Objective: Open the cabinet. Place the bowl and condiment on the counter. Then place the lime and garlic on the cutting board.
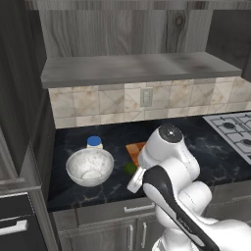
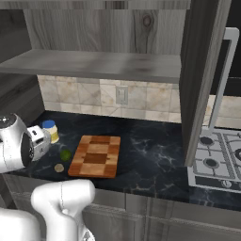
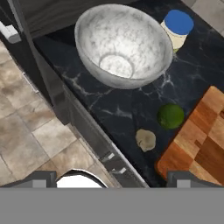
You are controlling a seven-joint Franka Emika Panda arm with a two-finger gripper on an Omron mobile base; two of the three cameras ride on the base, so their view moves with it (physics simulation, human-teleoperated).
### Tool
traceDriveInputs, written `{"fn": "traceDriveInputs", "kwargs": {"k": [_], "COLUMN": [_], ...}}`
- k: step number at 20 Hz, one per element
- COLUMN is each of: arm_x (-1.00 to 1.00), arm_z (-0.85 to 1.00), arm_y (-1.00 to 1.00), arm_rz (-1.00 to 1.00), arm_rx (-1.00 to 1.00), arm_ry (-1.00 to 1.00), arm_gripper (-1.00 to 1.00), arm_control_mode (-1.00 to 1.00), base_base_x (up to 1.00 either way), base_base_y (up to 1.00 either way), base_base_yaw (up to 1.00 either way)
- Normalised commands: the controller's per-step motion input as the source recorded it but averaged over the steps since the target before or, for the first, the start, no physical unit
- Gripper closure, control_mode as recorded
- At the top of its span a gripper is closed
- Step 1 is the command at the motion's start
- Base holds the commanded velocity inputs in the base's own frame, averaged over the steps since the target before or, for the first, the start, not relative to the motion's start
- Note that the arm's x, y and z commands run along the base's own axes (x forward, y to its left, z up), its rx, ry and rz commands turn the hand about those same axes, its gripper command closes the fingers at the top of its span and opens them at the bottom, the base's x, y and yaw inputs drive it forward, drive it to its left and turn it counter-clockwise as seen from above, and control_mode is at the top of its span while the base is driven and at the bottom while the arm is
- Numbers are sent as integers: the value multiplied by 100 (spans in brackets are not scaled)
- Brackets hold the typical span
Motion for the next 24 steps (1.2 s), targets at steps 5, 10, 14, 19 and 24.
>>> {"fn": "traceDriveInputs", "kwargs": {"k": [5,10,14,19,24], "arm_x": [0,0,2,21,33], "arm_z": [2,0,0,0,-1], "arm_y": [-49,-22,-3,-7,-5], "arm_rz": [-31,-18,0,0,-1], "arm_rx": [2,1,1,6,8], "arm_ry": [0,0,0,-1,0], "arm_gripper": [-100,-100,-100,-100,-100], "arm_control_mode": [-100,-100,-100,-100,-100], "base_base_x": [0,0,0,0,0], "base_base_y": [0,0,0,0,0], "base_base_yaw": [0,0,0,0,0]}}
